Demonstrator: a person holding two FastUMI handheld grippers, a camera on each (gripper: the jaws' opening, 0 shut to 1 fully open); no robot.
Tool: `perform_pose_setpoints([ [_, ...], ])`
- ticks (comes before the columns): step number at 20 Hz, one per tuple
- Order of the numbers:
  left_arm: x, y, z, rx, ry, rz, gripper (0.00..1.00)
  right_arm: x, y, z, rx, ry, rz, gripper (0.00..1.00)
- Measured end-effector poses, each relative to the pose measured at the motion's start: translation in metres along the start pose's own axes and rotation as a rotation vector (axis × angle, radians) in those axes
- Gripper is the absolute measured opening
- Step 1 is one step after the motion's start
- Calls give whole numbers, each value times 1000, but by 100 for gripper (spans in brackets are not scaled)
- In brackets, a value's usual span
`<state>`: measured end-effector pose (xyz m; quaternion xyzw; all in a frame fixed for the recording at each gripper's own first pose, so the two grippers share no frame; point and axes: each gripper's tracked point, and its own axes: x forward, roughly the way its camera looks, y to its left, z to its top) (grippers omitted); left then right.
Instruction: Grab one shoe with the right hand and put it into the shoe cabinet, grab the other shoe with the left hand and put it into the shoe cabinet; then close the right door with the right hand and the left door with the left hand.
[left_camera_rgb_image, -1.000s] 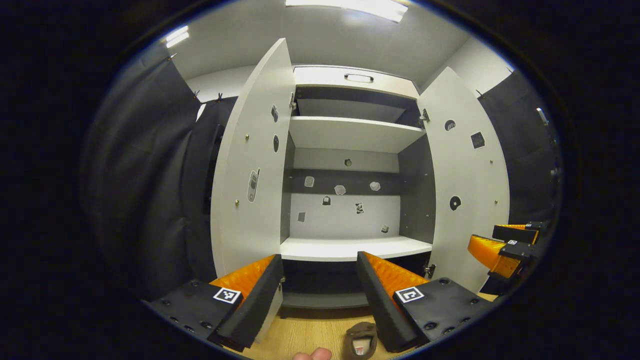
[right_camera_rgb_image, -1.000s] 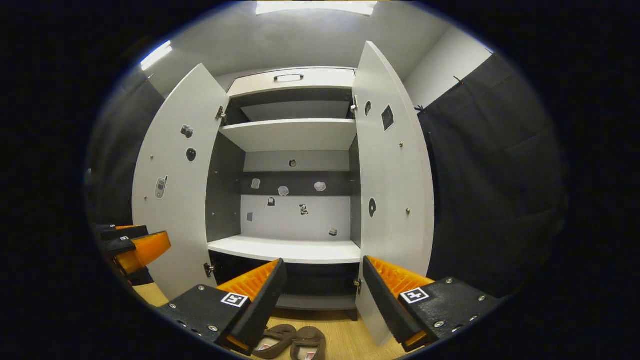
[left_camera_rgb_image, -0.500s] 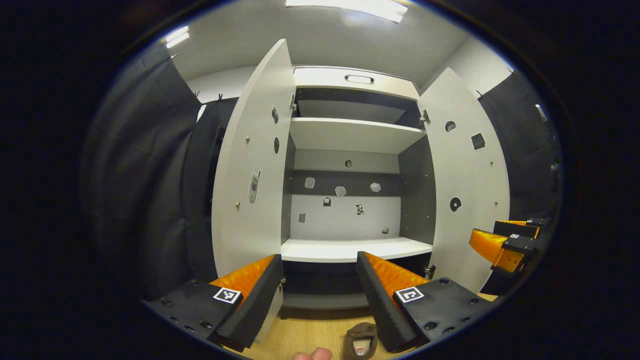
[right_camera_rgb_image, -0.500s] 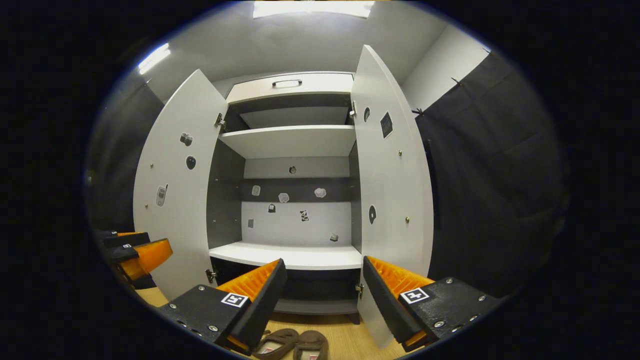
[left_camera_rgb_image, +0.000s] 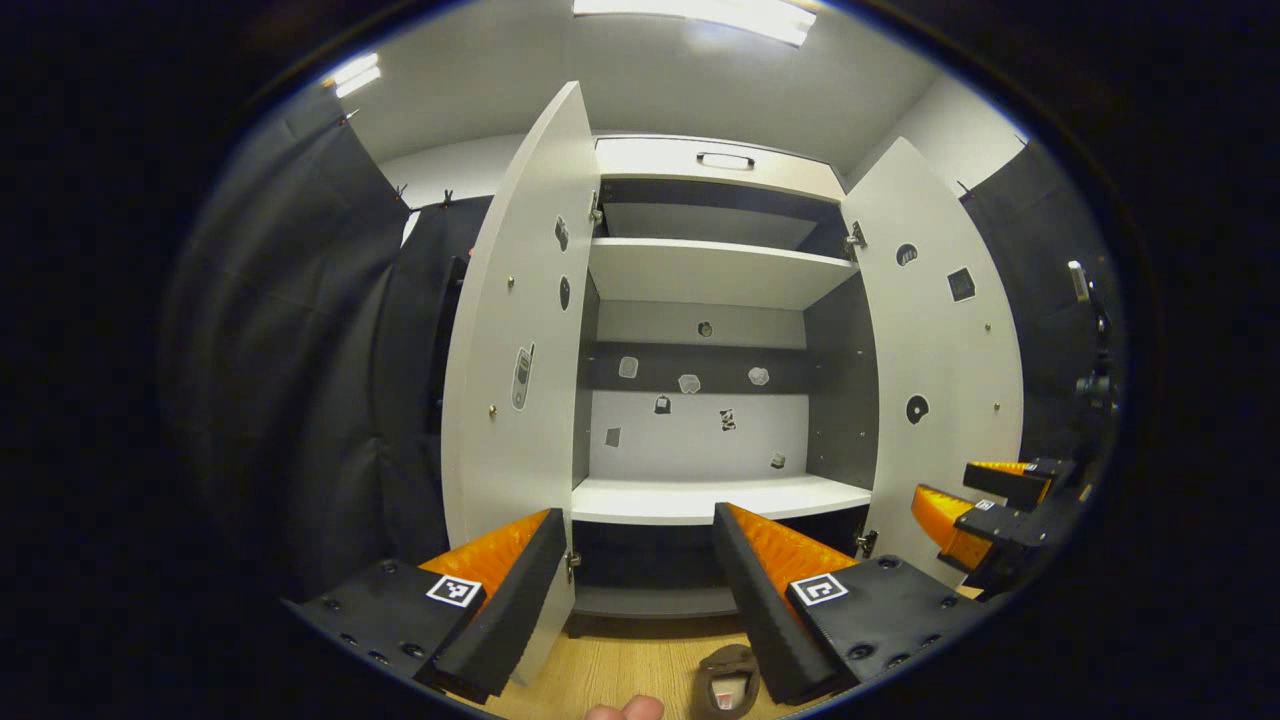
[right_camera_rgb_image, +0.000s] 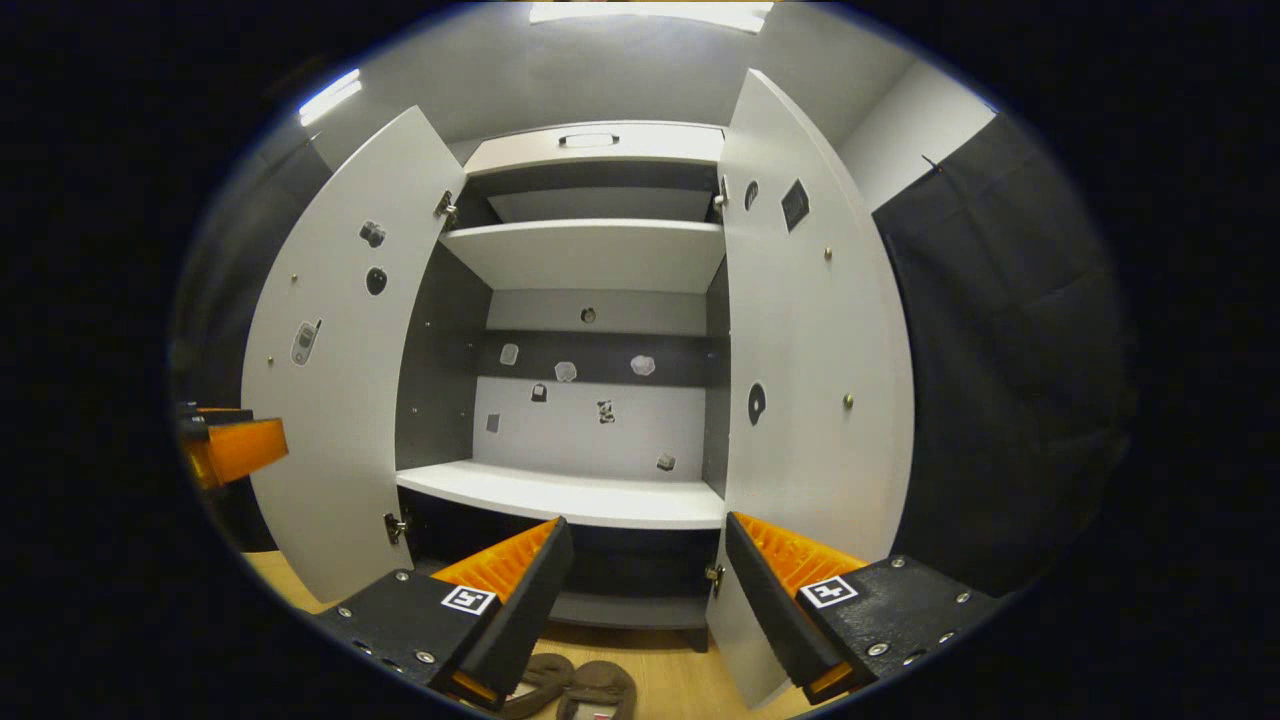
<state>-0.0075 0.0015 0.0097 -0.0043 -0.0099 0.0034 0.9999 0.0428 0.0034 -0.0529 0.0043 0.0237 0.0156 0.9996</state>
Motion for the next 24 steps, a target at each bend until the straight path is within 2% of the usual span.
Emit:
perform_pose_setpoints([
  [2, -1, 4, 0, 6, -1, 8, 96, 8, 1, -60, 9, 119, 17, 95],
  [5, -1, 9, -3, 2, 4, 24, 96, 10, 4, -162, -62, 328, 34, 95],
  [9, -1, 8, -5, -16, 10, 19, 96, -9, 10, -264, -120, 570, 69, 92],
  [13, -2, 13, -5, -7, 9, 28, 96, -20, 2, -317, -130, 681, 35, 87],
  [16, -1, 15, -6, -4, 15, 27, 96, -7, -3, -340, -169, 733, 40, 76],
  [19, -1, 15, -11, -14, 31, 22, 96, 15, -3, -364, -180, 754, 44, 65],
  [21, -1, 16, -13, -10, 38, 24, 96, 24, 0, -375, -158, 771, 49, 61],
  [23, -1, 20, -14, 2, 42, 36, 96, 34, 2, -376, -146, 737, 80, 55],
  [24, -2, 20, -14, 4, 45, 39, 96, 31, 4, -377, -147, 743, 105, 47],
])
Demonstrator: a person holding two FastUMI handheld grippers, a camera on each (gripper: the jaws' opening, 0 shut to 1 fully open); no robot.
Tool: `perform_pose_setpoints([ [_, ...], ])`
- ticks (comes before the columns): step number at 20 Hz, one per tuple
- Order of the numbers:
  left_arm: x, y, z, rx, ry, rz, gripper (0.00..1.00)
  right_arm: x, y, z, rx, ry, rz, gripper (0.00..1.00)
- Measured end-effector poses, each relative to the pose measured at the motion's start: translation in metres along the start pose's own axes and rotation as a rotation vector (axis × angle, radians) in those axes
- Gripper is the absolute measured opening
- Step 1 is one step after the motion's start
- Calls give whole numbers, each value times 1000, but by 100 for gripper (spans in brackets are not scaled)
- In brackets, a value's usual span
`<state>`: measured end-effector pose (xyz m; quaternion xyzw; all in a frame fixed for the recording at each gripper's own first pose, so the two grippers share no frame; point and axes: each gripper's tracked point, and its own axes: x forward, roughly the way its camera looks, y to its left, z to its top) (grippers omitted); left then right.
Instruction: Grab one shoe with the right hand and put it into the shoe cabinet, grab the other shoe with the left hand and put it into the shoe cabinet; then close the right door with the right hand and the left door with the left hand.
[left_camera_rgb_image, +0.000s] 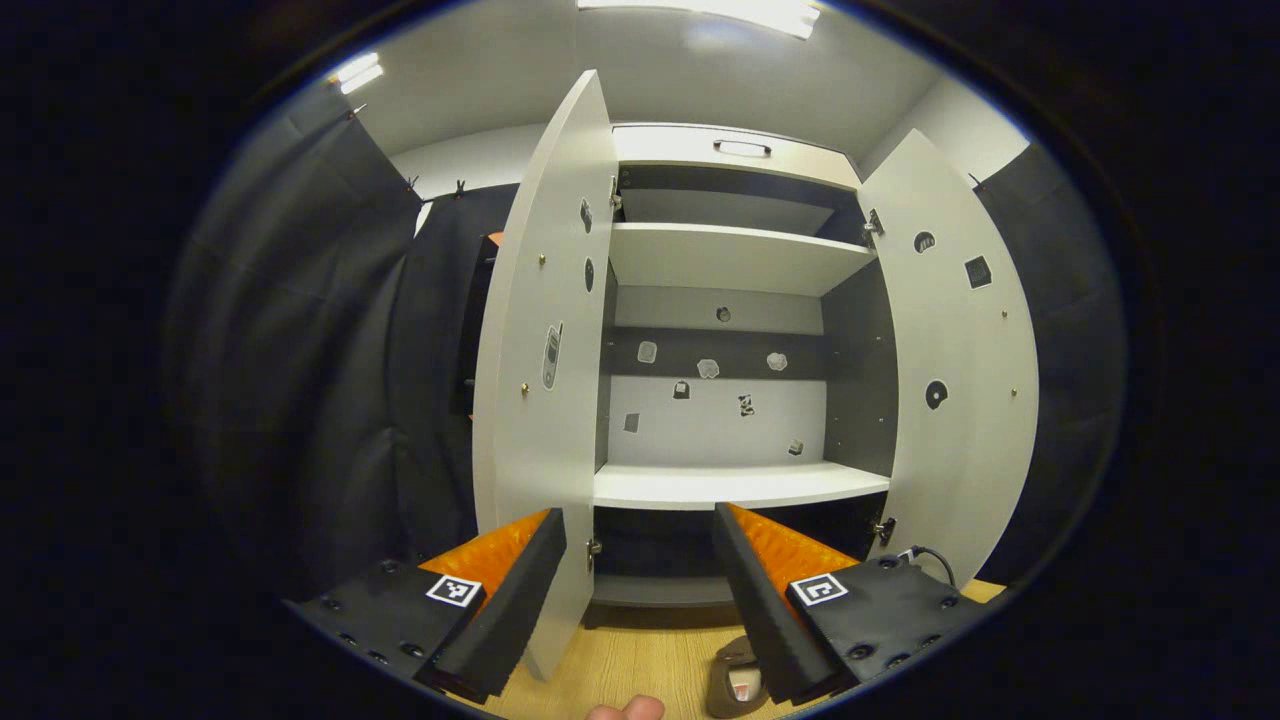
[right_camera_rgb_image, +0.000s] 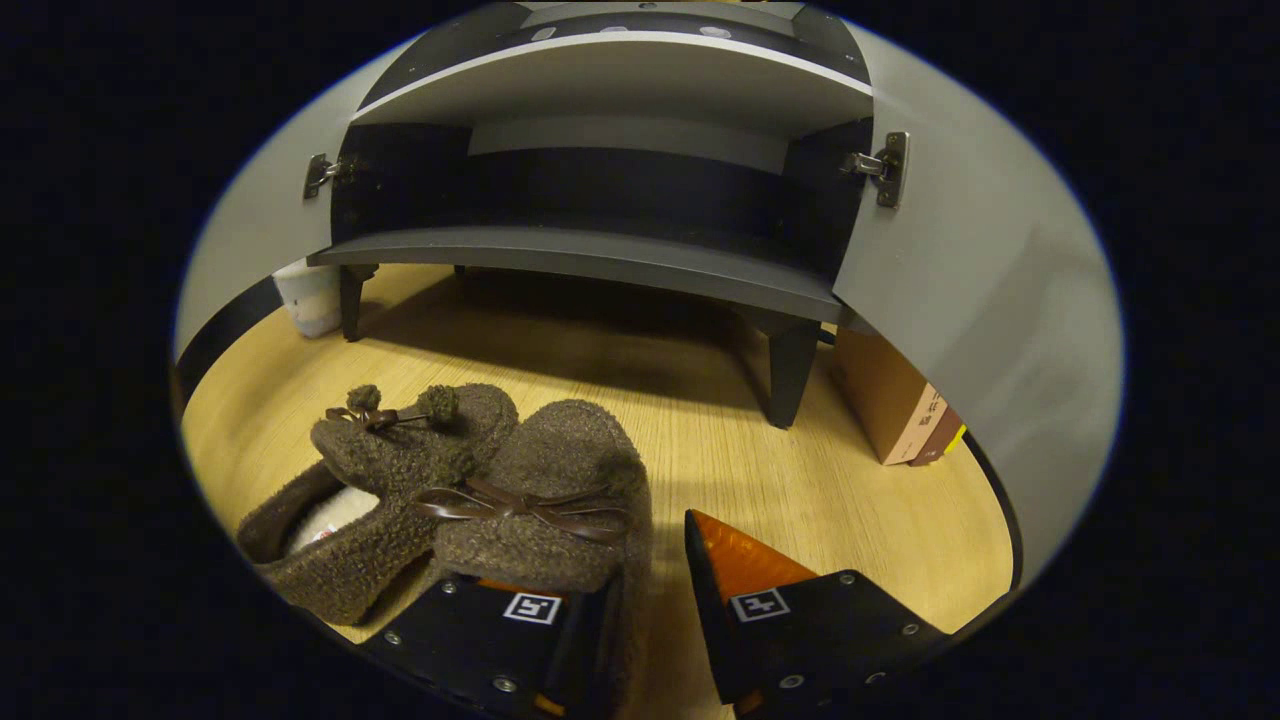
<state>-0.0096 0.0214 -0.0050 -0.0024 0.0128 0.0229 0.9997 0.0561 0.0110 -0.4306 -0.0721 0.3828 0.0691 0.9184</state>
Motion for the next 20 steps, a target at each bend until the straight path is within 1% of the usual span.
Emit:
perform_pose_setpoints([
  [1, -1, 0, -1, 1, 2, 1, 96, -1, 6, 1, -3, -7, 26, 44],
  [2, -3, 0, 0, 1, 0, 2, 96, 0, 6, 1, -18, -10, 18, 26],
  [3, -3, 1, 1, 2, -4, 4, 96, 0, 2, 3, -34, -20, 5, 19],
  [4, -4, 1, 2, 3, -9, 4, 96, -4, 1, 2, -46, -19, -7, 9],
  [5, -5, 0, 3, 6, -13, 2, 96, -9, -1, 5, -53, -31, -13, 7],
  [7, -6, 1, 2, 11, -13, 3, 93, -24, -7, 17, -71, -78, -34, 6],
  [8, -5, -2, 1, 7, -10, -2, 96, -34, -12, 25, -74, -102, -48, 6],
  [9, -6, -4, -1, 3, -8, -8, 94, -45, -16, 35, -63, -132, -63, 6],
  [10, -5, -5, -1, 1, -8, -13, 96, -57, -18, 47, -46, -162, -73, 6],
  [12, -4, -10, -2, -1, -10, -27, 96, -83, -23, 71, -21, -229, -83, 6],
  [15, -5, -18, -1, -9, -18, -52, 96, -135, -32, 125, 15, -349, -98, 6],
  [17, -4, -22, -3, -22, -19, -68, 96, -169, -36, 170, 56, -438, -105, 6],
  [20, -5, -24, -5, -32, -19, -82, 96, -211, -40, 248, 103, -567, -86, 6],
])
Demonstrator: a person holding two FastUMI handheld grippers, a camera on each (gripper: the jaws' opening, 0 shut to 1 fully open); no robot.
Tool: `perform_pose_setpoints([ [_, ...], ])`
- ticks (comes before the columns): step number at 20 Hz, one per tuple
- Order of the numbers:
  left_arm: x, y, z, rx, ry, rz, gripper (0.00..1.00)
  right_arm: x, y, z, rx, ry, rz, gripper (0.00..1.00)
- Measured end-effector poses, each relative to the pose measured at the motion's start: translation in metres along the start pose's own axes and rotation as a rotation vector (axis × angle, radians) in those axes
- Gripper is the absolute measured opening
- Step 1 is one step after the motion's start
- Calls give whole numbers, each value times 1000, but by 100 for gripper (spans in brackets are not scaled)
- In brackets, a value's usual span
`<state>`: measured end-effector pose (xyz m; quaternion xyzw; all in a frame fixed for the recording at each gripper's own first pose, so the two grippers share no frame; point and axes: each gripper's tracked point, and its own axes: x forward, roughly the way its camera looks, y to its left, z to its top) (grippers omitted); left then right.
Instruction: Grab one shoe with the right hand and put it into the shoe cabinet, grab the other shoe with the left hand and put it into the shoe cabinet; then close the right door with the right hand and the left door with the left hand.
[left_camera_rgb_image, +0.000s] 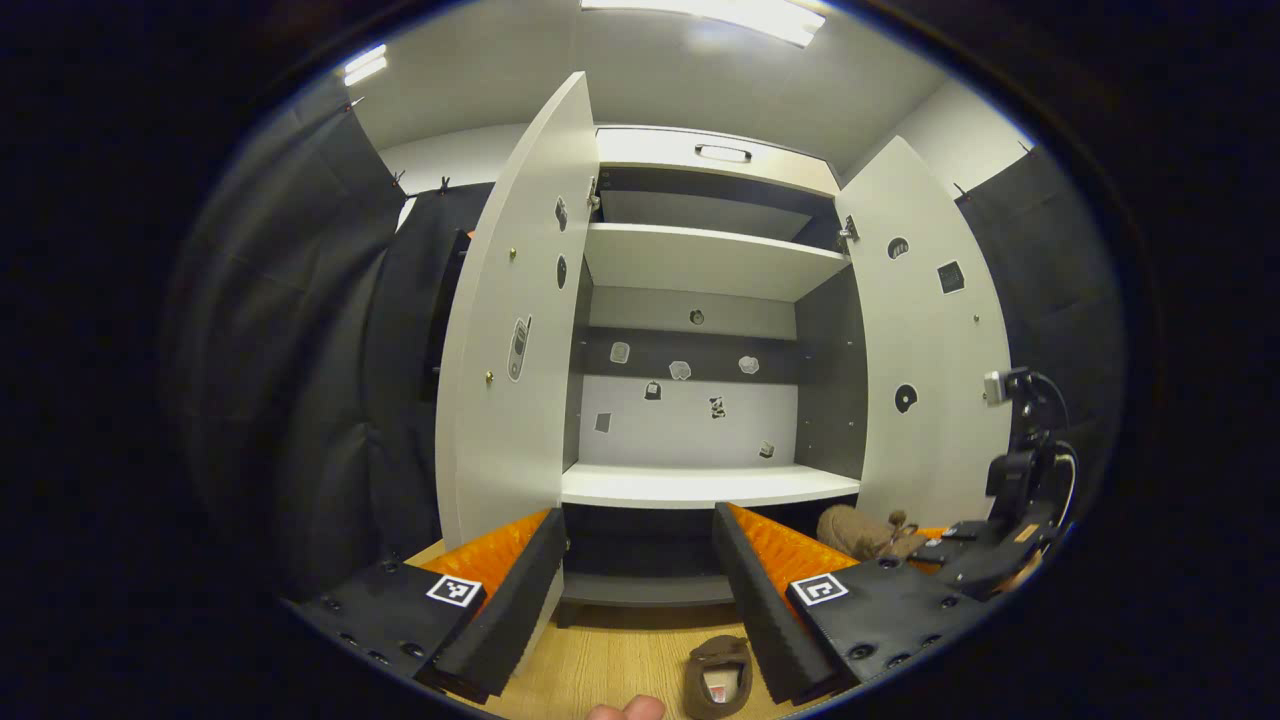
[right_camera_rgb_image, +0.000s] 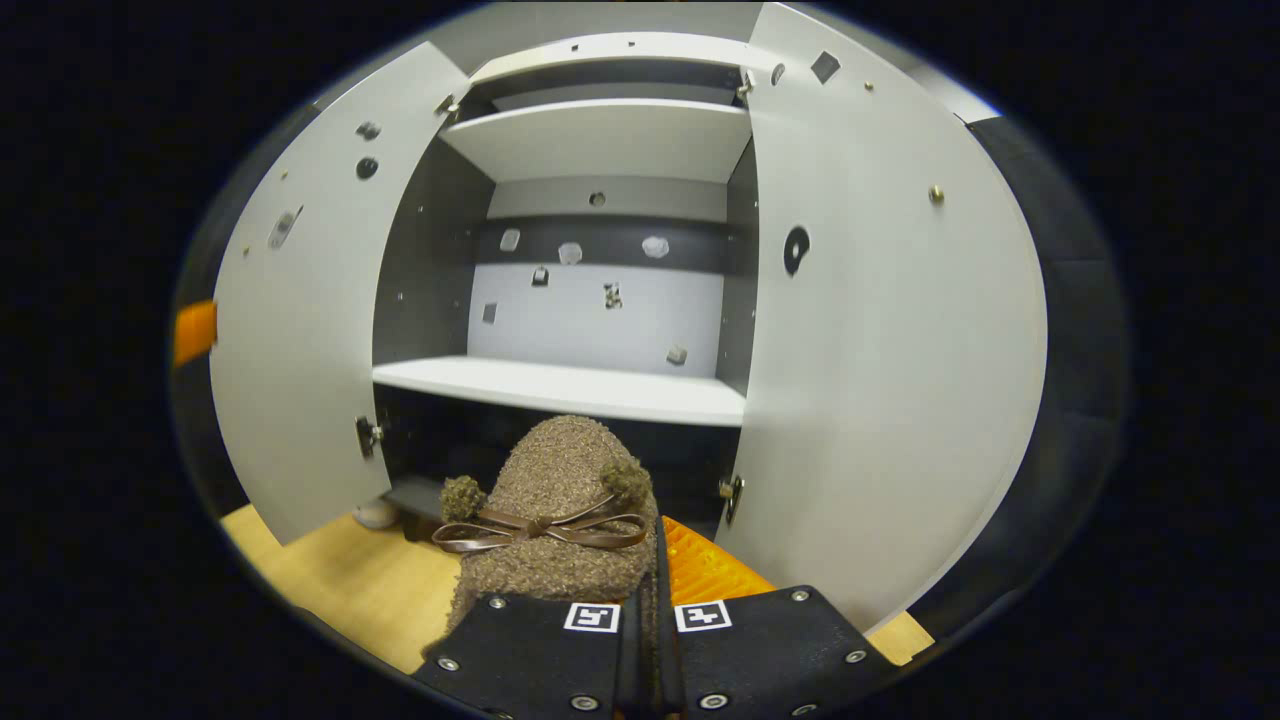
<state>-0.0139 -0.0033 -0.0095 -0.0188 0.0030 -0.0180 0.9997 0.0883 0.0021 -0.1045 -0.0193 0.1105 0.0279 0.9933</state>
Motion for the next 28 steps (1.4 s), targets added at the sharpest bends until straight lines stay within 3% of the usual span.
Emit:
perform_pose_setpoints([
  [5, -3, 6, 2, 7, -10, 12, 96, 34, -1, 106, -44, -103, -12, 6],
  [11, -9, 19, 4, 8, -8, 54, 96, 119, -7, 160, -75, -95, -41, 6],
  [16, -10, 25, -2, 14, 6, 74, 99, 204, 4, 148, 32, 43, -27, 6],
  [20, -12, 24, -8, -6, 26, 73, 96, 262, 10, 97, 34, 192, -73, 7],
  [23, -13, 31, -8, 0, 27, 91, 96, 279, 13, 59, 74, 308, -73, 7],
  [28, -15, 41, -22, -40, 58, 111, 96, 283, 1, 36, 26, 370, -95, 21],
])
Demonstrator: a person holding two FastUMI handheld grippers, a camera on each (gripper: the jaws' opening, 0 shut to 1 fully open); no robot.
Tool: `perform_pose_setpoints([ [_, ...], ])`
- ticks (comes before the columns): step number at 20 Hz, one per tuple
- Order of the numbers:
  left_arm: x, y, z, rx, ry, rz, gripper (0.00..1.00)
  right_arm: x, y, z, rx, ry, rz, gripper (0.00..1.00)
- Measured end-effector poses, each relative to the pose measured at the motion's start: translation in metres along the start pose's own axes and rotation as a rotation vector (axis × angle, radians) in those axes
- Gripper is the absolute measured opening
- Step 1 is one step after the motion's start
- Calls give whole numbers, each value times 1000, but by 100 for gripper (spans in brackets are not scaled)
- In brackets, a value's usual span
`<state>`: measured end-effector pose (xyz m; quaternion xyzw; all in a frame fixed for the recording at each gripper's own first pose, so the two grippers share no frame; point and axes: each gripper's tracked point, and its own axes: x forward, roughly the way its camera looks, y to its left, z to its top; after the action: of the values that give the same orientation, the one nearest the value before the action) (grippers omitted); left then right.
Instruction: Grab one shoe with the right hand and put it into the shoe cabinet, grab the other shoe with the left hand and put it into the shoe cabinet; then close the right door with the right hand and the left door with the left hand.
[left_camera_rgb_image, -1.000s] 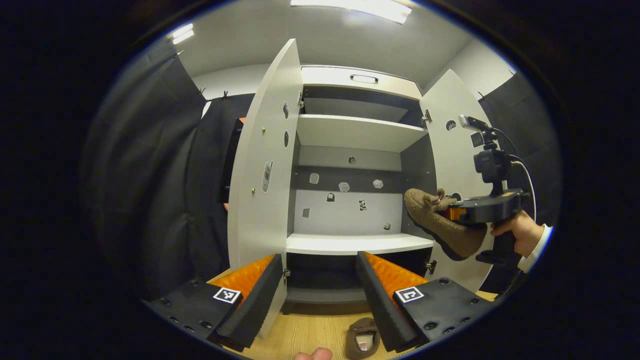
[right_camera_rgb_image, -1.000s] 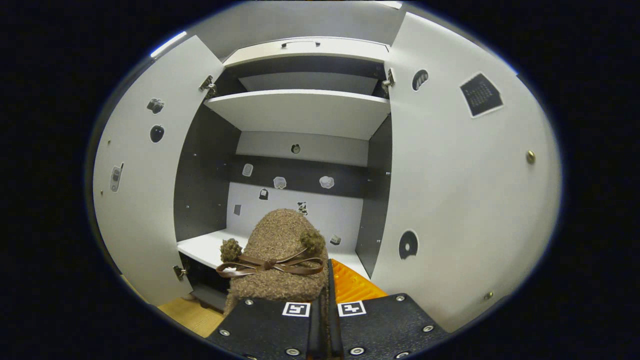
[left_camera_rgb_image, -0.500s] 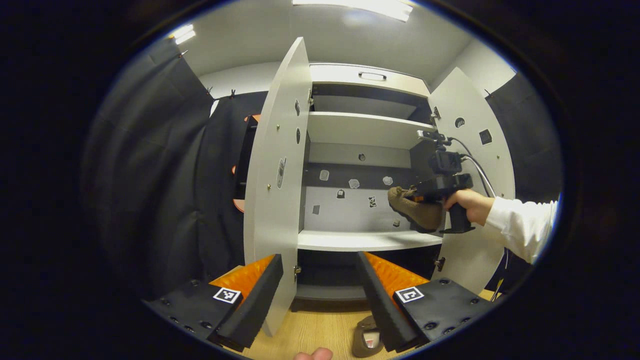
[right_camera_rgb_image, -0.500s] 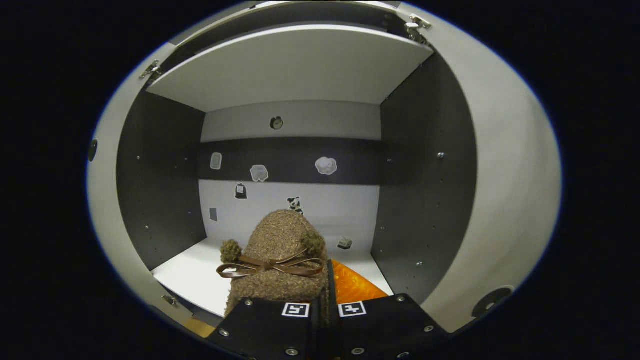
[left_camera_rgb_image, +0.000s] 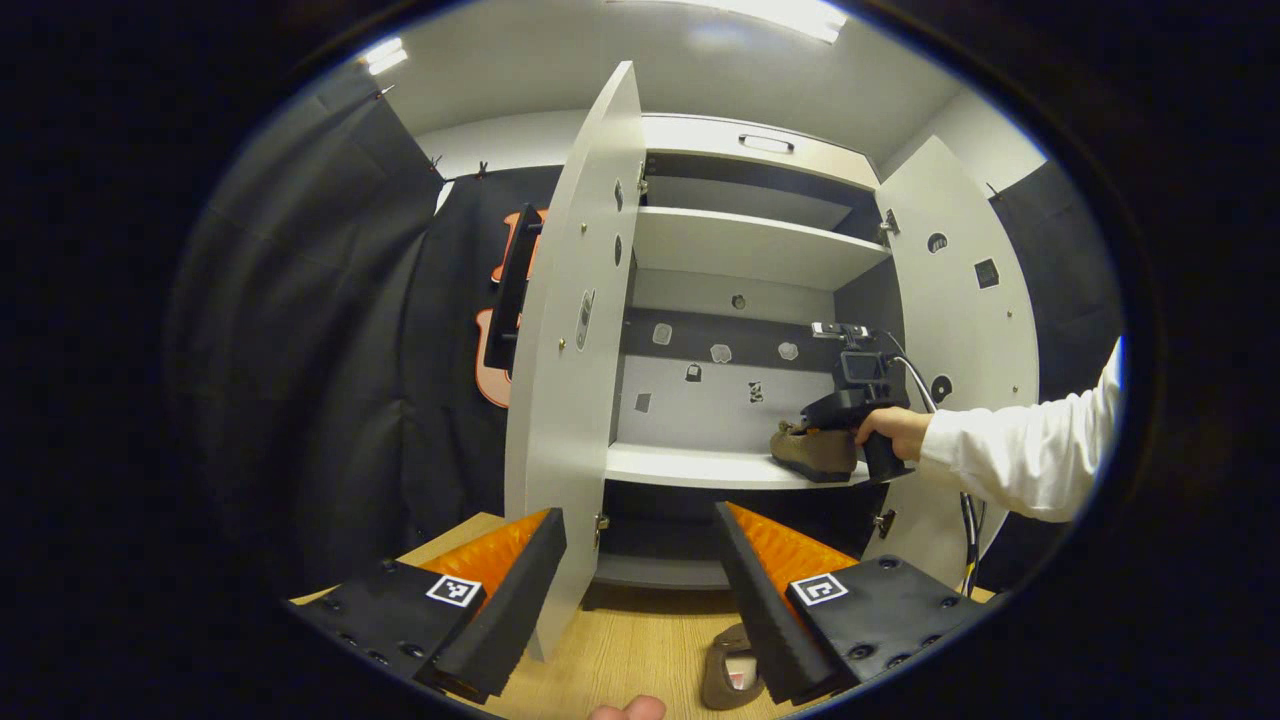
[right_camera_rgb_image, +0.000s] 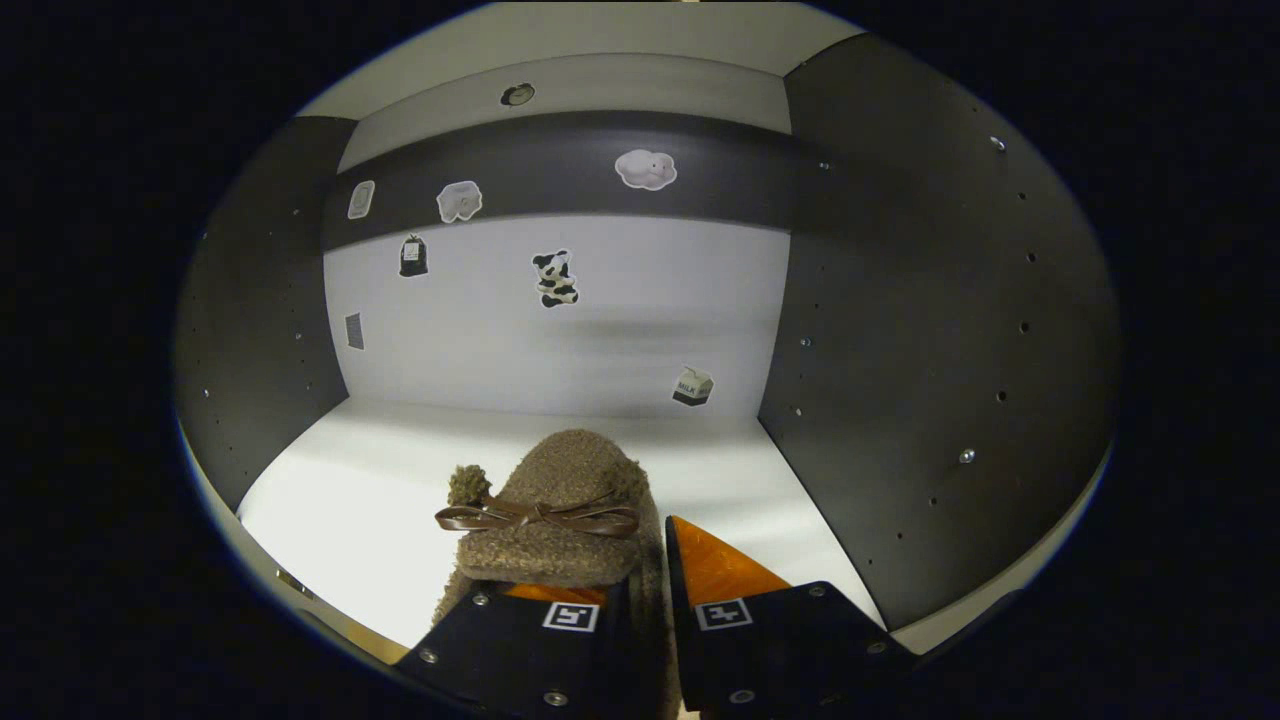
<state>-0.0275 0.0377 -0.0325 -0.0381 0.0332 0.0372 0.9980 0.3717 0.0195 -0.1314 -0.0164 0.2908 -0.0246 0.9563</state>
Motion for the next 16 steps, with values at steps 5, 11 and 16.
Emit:
perform_pose_setpoints([
  [5, 1, 8, -9, -50, 17, -2, 96, -12, -10, -2, -9, 14, 10, 54],
  [11, 2, 7, -18, -64, 34, -23, 99, -42, -9, -7, -24, 18, 89, 82],
  [16, 4, 2, -26, -93, 64, -46, 99, -20, -1, -2, 117, 41, 91, 92],
])
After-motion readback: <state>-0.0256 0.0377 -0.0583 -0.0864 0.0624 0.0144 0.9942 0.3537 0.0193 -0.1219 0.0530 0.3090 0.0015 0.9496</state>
